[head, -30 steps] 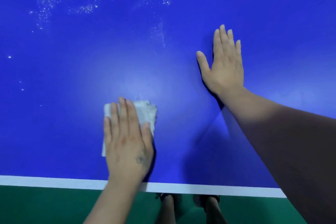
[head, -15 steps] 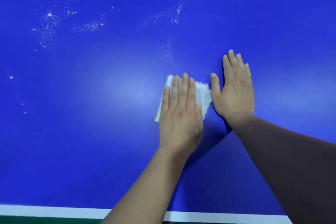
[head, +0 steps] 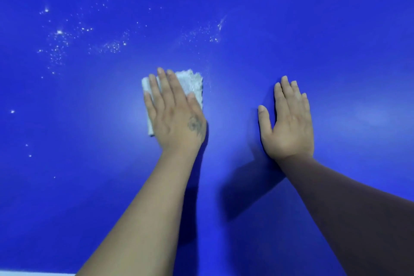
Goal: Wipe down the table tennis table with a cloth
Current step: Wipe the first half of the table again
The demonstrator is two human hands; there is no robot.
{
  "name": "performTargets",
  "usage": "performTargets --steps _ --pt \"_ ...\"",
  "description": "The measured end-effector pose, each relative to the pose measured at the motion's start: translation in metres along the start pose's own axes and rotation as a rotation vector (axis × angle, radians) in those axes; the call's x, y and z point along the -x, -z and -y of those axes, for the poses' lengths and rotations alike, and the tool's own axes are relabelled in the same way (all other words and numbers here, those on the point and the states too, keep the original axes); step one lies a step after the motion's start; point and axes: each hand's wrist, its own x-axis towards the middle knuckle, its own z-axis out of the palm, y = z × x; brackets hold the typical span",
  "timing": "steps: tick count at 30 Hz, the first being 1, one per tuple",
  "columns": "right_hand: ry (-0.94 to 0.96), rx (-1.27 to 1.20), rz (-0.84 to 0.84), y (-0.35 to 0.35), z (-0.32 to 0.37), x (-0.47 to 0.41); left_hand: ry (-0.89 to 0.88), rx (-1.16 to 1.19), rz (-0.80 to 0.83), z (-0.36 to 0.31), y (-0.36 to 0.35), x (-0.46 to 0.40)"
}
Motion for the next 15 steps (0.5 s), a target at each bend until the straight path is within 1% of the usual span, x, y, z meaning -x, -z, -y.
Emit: performTargets --steps 2,4,7,9,10,12,15 --pt "-0.005 0.01 0.011 0.001 0.0 -0.001 0.004 0.02 0.001 -0.025 -0.004 -0.022" --pt "-0.009 0.022 0.015 0.001 0.0 -0.001 -0.054 0.036 0.005 -0.052 -0.009 -0.028" --pt "-0.005 0.025 0.013 0.0 -0.001 -0.002 -0.263 0.032 0.015 -0.076 -0.016 -0.003" --pt "-0.002 0.019 0.014 0.0 -0.001 -0.001 -0.394 0.027 0.046 -0.074 -0.017 0.027" --pt "-0.002 0.015 0.014 -0.001 -0.001 -0.001 -0.428 0.02 0.057 -0.067 -0.016 0.042" --pt "0.005 0.016 0.007 -0.001 -0.002 -0.002 -0.429 0.022 0.062 -0.049 -0.012 0.065" --pt "0.005 0.032 0.001 -0.002 -0.004 -0.001 -0.316 -0.002 0.066 -0.011 -0.001 0.078"
